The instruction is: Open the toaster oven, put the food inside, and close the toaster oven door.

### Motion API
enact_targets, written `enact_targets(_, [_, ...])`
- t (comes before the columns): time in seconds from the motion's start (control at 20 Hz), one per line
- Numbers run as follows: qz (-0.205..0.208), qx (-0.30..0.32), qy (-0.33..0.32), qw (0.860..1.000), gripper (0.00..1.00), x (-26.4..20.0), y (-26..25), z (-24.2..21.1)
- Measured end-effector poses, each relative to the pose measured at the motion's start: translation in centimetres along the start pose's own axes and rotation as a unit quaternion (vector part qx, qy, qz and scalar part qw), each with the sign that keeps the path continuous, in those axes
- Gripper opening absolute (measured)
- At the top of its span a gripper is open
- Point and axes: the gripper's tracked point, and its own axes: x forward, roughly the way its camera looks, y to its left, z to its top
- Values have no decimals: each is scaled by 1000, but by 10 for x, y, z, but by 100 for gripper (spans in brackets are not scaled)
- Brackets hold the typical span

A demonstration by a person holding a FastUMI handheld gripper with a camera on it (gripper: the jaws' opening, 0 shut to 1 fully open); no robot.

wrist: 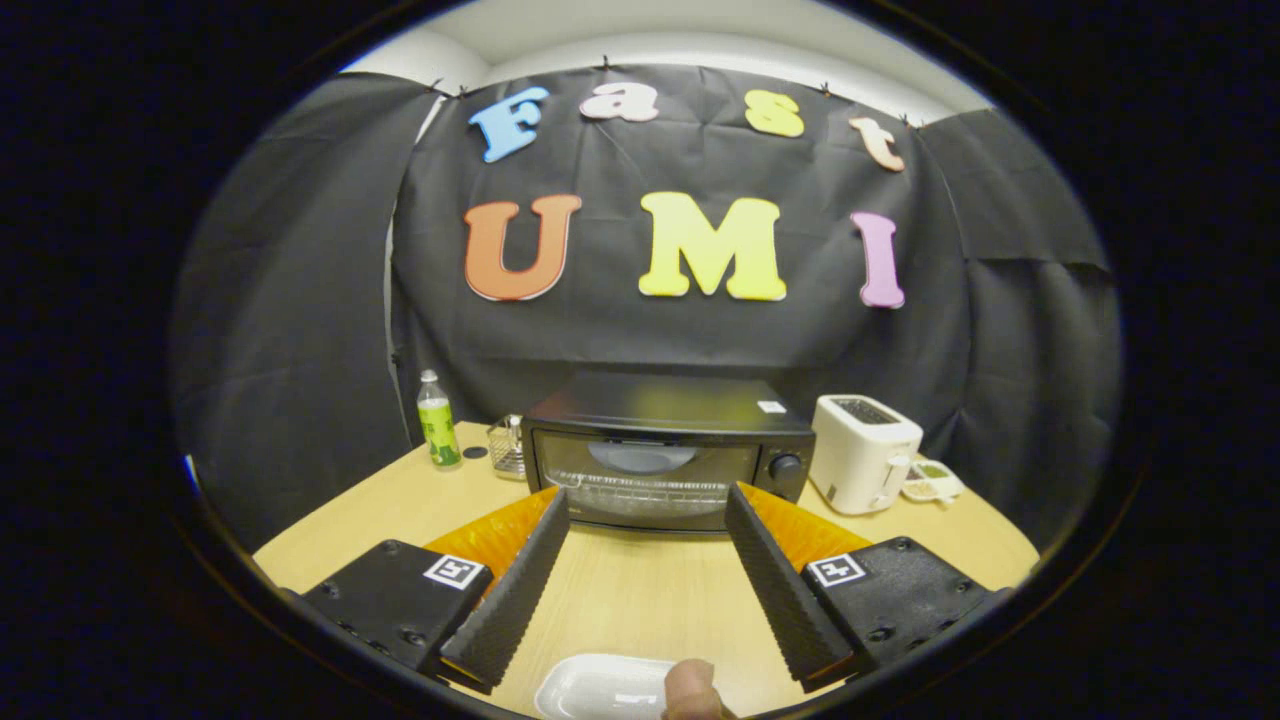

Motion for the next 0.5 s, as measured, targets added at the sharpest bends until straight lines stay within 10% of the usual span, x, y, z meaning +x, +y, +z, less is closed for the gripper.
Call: enact_targets(0.5, [-36,-1,-100,994,100,-158,-2,61])
